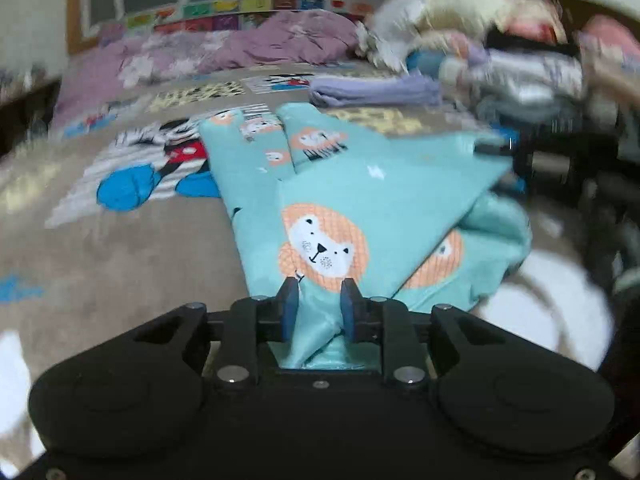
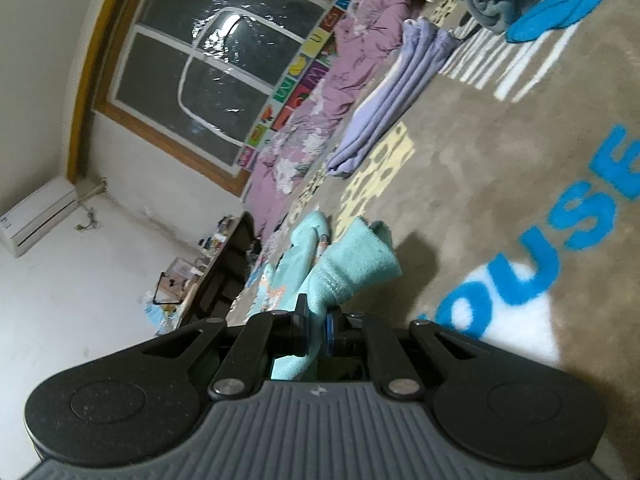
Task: Fold clothes
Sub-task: 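Lower the held sleeve onto the shirt body with the right gripper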
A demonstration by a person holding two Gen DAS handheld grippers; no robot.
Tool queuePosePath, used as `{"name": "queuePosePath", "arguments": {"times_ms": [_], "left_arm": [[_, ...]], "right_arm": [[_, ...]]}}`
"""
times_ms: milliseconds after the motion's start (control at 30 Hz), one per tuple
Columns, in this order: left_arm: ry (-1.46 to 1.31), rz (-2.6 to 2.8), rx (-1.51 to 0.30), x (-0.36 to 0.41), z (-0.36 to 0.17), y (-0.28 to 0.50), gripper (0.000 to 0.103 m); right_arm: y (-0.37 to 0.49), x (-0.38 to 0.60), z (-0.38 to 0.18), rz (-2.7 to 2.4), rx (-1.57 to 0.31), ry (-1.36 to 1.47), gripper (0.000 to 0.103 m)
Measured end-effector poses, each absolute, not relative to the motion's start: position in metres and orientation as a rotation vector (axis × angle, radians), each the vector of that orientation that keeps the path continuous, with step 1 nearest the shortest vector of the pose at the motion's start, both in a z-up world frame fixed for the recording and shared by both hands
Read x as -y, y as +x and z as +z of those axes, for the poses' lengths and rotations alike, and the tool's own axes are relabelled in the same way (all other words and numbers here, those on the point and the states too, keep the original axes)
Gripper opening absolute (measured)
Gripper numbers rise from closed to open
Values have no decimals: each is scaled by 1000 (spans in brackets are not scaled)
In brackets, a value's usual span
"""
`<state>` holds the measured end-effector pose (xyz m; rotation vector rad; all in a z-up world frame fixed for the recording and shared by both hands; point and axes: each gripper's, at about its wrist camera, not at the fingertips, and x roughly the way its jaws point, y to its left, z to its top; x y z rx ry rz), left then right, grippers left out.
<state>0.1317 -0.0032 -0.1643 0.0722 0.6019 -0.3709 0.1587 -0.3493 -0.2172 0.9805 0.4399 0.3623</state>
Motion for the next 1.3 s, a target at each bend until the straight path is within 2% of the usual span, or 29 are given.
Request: {"name": "queuePosePath", "arguments": {"times_ms": [67,133,200,467,633,800,967,1300], "left_arm": [[97,-393,-535,-1,-152,124,25],[136,-407,-473,-3,-148,114,40],[129,-435,-463,-5,-150,114,44],[319,-540,-435,6,-161,99,44],[402,-542,-410,9,-163,90,49],[419,-521,-407,15,-166,92,49],[479,-547,-468,26,-181,97,44],[369,-558,-505,17,-176,103,41]], "right_arm": [[157,346,-210,349,-443,954,9],[155,344,-205,338,-454,946,9],[154,342,-198,324,-458,945,9],[163,320,-145,308,-481,825,9],[174,307,-118,286,-517,748,9],[185,297,-101,261,-556,703,9],[198,285,-85,242,-577,670,9],[230,244,-53,258,-595,589,9]]}}
